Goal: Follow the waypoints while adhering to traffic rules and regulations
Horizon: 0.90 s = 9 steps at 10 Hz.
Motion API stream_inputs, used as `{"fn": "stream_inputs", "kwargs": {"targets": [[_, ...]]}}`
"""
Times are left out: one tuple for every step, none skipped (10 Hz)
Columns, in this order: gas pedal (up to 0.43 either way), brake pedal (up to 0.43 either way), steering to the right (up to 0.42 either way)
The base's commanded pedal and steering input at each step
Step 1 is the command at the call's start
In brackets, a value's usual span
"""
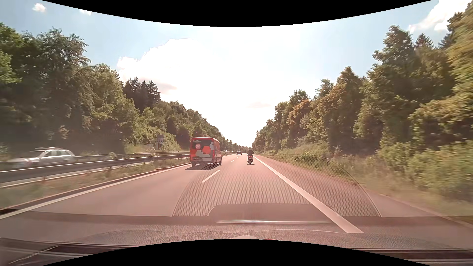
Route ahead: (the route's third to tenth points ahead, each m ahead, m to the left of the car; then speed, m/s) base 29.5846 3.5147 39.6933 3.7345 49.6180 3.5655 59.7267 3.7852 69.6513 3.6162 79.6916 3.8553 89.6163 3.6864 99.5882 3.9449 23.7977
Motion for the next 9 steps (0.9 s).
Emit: {"fn": "stream_inputs", "kwargs": {"targets": [[0.339,0.012,0.000],[0.339,0.012,0.000],[0.339,0.012,0.001],[0.339,0.012,0.000],[0.339,0.012,0.001],[0.339,0.012,0.000],[0.339,0.012,0.000],[0.339,0.012,0.001],[0.339,0.012,0.001]]}}
